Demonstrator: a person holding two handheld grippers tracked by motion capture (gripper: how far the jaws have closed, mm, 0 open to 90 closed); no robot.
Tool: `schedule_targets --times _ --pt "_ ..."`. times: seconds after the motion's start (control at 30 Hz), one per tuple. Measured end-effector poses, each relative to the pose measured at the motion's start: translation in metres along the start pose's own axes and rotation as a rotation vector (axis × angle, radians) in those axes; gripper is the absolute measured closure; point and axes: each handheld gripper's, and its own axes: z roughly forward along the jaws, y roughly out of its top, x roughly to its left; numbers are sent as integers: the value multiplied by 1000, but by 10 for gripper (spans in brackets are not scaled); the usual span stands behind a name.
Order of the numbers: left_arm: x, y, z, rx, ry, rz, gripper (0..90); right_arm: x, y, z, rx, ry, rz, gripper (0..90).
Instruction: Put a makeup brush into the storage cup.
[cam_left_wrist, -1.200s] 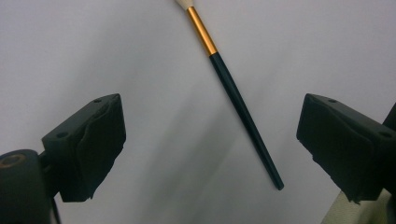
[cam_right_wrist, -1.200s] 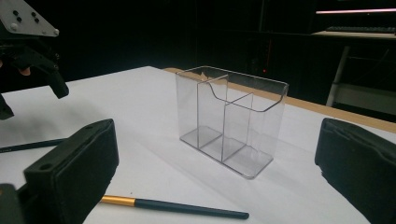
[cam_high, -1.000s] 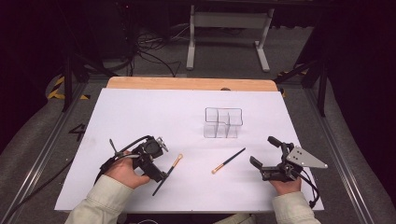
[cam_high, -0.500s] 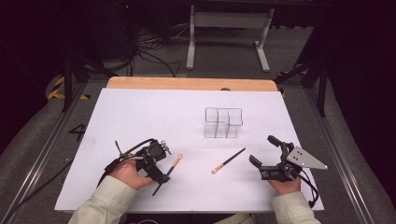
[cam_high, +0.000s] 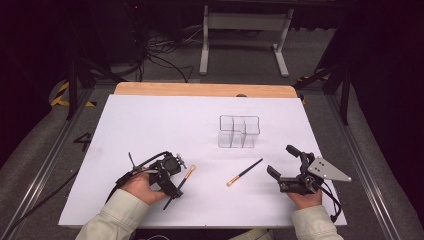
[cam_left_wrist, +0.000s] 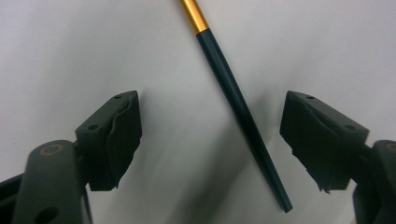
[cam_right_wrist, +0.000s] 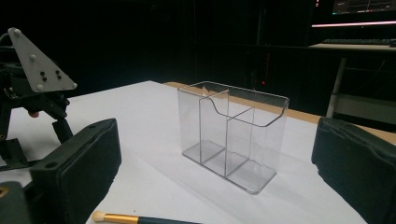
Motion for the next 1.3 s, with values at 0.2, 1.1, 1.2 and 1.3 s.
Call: schedule_targets --times 0.2,1.1,1.2,1.3 --pt "-3 2 1 11 37 -10 270 0 0 0 -8 -4 13 18" --pt "-19 11 -2 100 83 -99 652 -1 -1 0 -8 2 33 18" --pt "-18 11 -2 106 86 -105 709 -1 -1 0 -7 6 36 19" --pt "-18 11 -2 102 93 -123 777 -1 -1 1 -6 4 32 21"
